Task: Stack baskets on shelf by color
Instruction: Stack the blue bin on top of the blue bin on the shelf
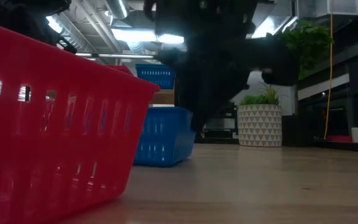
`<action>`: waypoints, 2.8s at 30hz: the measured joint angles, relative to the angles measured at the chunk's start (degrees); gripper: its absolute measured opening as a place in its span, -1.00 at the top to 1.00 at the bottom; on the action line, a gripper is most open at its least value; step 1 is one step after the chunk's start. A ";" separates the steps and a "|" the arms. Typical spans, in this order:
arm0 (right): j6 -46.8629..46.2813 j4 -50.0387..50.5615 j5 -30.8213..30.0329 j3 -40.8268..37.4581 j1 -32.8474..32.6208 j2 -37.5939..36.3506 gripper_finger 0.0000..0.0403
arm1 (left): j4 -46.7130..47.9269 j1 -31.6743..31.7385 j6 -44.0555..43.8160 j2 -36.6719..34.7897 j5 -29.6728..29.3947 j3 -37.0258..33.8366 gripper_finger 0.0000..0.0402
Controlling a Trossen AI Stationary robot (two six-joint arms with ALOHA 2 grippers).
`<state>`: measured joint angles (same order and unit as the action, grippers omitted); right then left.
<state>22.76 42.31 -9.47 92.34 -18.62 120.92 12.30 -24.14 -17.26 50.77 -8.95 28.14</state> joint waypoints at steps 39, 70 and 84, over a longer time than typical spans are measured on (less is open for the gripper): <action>0.83 16.64 -25.50 40.32 20.81 -3.42 0.99 | 28.18 -0.02 -9.74 -9.91 -11.54 0.00 0.99; -13.78 22.24 2.21 40.26 32.97 -0.66 0.95 | 27.97 -0.02 -9.68 -9.89 -13.18 0.00 0.97; -14.84 22.20 2.15 40.26 32.99 0.00 0.93 | 27.97 -0.02 -10.86 -9.89 -13.09 0.00 1.00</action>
<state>7.92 64.50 -7.33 132.60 14.37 120.92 40.27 -24.16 -28.11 40.88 -22.04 28.14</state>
